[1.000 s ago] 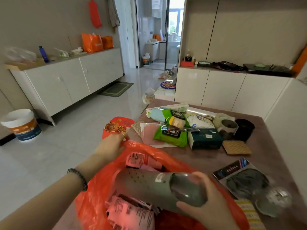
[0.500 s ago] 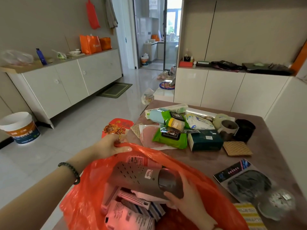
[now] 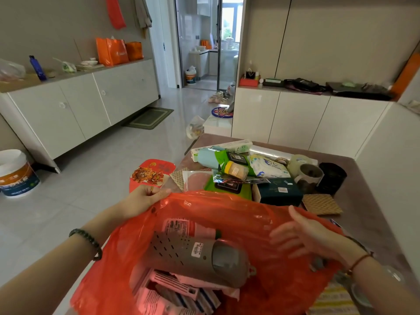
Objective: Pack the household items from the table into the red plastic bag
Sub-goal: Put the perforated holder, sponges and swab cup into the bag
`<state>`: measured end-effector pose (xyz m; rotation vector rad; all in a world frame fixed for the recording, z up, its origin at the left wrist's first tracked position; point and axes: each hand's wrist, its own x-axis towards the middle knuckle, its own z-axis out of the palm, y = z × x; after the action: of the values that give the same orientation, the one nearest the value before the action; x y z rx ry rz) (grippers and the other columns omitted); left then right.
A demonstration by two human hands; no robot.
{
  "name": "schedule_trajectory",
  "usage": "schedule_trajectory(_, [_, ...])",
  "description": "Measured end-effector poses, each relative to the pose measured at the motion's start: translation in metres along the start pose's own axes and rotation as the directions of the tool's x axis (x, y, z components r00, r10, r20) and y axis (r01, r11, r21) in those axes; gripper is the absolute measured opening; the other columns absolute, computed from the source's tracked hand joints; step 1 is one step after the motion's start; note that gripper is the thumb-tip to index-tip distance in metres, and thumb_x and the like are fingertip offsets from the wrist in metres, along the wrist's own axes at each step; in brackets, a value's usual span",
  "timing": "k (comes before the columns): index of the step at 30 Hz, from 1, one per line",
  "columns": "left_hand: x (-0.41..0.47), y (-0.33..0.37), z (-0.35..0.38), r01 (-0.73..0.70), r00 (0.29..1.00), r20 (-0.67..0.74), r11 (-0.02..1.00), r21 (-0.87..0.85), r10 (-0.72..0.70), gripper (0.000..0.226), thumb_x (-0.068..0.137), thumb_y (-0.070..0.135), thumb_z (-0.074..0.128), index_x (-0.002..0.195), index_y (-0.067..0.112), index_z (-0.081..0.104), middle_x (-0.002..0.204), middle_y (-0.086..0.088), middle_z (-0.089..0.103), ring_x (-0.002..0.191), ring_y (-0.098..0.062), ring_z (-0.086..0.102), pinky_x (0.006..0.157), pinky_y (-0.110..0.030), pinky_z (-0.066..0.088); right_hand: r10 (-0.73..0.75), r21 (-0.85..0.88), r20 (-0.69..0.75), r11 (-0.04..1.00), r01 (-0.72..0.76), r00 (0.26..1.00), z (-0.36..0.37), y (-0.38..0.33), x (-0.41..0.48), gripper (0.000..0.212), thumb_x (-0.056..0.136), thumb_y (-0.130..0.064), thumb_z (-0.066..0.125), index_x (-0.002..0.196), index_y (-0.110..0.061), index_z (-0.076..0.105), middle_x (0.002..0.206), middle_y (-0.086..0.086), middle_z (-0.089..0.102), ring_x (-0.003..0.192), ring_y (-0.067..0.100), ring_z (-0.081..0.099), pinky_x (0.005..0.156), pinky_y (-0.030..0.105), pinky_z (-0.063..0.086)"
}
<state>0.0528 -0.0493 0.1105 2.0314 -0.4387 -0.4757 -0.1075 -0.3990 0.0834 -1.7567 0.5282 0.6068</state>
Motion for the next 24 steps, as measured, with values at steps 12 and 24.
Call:
schedule_trajectory(12, [0.018,-0.015,0.005,-0.017,1.000,0.015,0.999,-0.037,0.018,0.064,0.066,0.065,0.053,0.059,0.002,0.052,0.057,-0.009,0.055,0.052,-0.015,0.054,0.062,-0.020,0.048,-0.408,-0.377,-0.424,0.891,0.252,0.808,-0.045,-0.071,0.085,0.053,0.079,-0.019,0.070,0.128,-0.017,0.048,0.122,-0.001,0.054,0.112,0.023,0.056,0.094,0.038,0.049])
schedule_trajectory(24, [0.013,-0.021,0.007,-0.122,0.992,-0.039,0.992,-0.019,0.121,0.070,0.075,0.058,0.052,0.055,-0.007,0.040,0.048,0.006,0.037,0.044,-0.004,0.036,0.051,-0.015,0.037,-0.685,-0.671,-0.511,0.696,0.257,0.519,0.011,-0.090,0.196,0.017,0.081,-0.017,0.064,0.097,-0.010,0.062,0.121,0.012,0.050,0.110,0.031,0.051,0.091,0.040,0.044])
